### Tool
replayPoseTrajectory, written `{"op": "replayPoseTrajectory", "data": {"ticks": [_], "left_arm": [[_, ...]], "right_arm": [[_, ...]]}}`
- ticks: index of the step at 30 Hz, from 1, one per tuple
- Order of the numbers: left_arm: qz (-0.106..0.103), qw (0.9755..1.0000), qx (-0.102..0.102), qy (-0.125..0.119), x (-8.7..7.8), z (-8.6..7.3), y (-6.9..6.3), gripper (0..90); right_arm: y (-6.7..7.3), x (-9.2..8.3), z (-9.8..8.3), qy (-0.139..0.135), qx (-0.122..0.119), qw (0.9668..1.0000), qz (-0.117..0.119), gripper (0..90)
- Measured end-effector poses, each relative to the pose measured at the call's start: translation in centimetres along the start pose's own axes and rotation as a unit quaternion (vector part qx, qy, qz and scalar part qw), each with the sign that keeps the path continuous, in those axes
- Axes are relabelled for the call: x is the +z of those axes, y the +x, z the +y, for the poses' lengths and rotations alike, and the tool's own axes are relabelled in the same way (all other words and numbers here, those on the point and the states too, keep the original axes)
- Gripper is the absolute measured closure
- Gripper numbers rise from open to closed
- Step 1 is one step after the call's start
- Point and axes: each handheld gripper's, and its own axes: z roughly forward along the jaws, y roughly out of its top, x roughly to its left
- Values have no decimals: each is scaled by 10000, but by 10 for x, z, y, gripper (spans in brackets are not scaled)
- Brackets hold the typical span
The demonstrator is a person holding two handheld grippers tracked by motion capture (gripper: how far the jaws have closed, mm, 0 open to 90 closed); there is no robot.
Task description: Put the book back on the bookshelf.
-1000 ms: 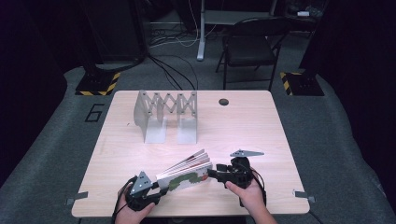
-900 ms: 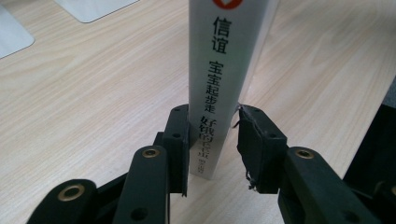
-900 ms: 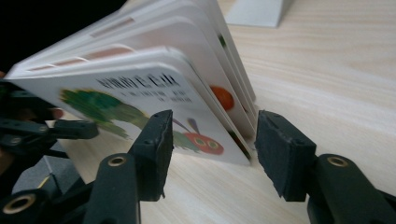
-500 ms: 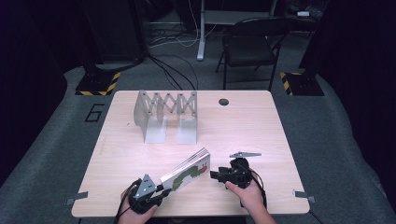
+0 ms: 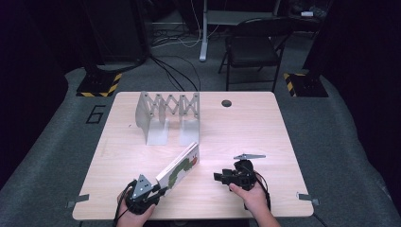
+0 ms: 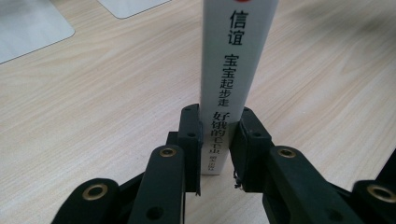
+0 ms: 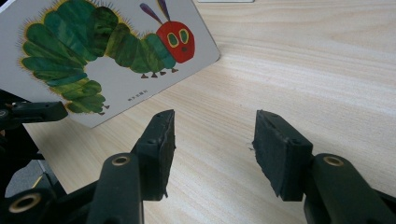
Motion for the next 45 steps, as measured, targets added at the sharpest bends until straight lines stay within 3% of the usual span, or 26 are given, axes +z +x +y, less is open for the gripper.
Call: {"op": "replayPoseTrajectory", "data": {"ticks": [7,16,27,30,33,34,45], "left_arm": [[-32,10000,39,56,0,0,-1,740],[-142,9998,-126,-105,-1,4,3,664],[-203,9998,-19,23,4,18,2,617],[-188,9997,-163,-71,8,21,2,608],[-212,9996,-173,-36,10,24,2,605],[-182,9994,-281,-115,13,25,1,605],[-139,9992,-364,-123,22,33,3,601]], "right_arm": [[0,1,0,47,1,10000,-5,479],[-4,1,0,64,63,10000,-13,476],[-3,3,-1,101,36,9999,-19,474],[-3,3,-1,108,27,9999,-27,474],[-4,3,-1,119,33,9999,-23,474],[-4,3,-1,118,46,9999,-27,474],[-5,3,-1,109,61,9999,-7,473]]}}
